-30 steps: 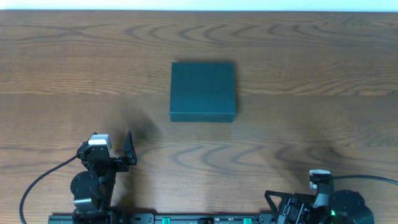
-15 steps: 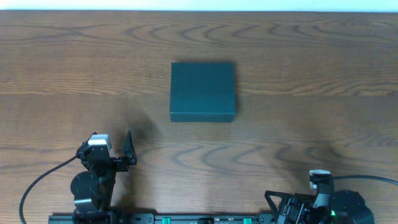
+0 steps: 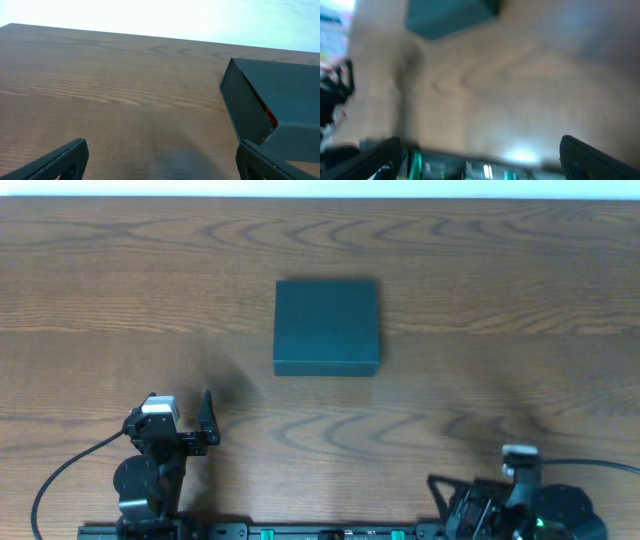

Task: Pack container

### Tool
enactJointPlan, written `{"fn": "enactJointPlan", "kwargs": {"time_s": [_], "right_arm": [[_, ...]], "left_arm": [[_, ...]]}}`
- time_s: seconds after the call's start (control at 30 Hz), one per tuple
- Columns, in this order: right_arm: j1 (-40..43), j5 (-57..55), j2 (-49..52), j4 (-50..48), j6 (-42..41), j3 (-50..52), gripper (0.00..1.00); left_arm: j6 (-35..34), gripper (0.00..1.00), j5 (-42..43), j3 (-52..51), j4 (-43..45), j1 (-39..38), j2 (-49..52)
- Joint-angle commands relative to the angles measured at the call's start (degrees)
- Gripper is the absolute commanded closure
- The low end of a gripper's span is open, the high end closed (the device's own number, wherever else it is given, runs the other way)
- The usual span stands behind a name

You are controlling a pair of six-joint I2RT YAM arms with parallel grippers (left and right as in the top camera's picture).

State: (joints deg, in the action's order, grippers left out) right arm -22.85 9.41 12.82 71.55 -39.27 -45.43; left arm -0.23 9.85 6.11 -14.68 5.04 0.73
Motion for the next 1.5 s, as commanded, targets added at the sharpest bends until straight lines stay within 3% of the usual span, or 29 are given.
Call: {"fn": "enactJointPlan", "kwargs": {"time_s": [0.0, 0.13, 0.2, 0.43, 0.6, 1.47], "right_arm": [[-0.59, -6.97, -2.25, -7.8, 5.03, 1.33, 0.01], [-0.26, -11.39, -8.07, -19.1, 17.07, 8.63, 0.01], [0.31, -13.2, -11.3, -21.66, 18.64, 13.22, 0.01], [1.03, -15.41, -12.5, -29.7, 18.73, 29.24, 0.01], [1.03, -15.02, -12.5, -29.79, 15.56, 36.28, 0.01], [1.03, -14.32, -12.5, -29.97, 15.56, 36.17, 0.01]], "left_arm": [[-0.61, 0.05, -1.09, -1.51, -0.09, -0.28, -0.48], [-0.63, 0.05, -1.09, -1.51, -0.07, -0.28, -0.48], [-0.63, 0.04, -1.07, -1.51, -0.09, -0.28, -0.48], [-0.61, 0.05, -1.07, -1.51, -0.07, -0.28, -0.48], [-0.61, 0.05, -1.09, -1.51, -0.07, -0.28, -0.48], [-0.61, 0.05, -1.09, -1.51, -0.07, -0.28, -0.48]]}}
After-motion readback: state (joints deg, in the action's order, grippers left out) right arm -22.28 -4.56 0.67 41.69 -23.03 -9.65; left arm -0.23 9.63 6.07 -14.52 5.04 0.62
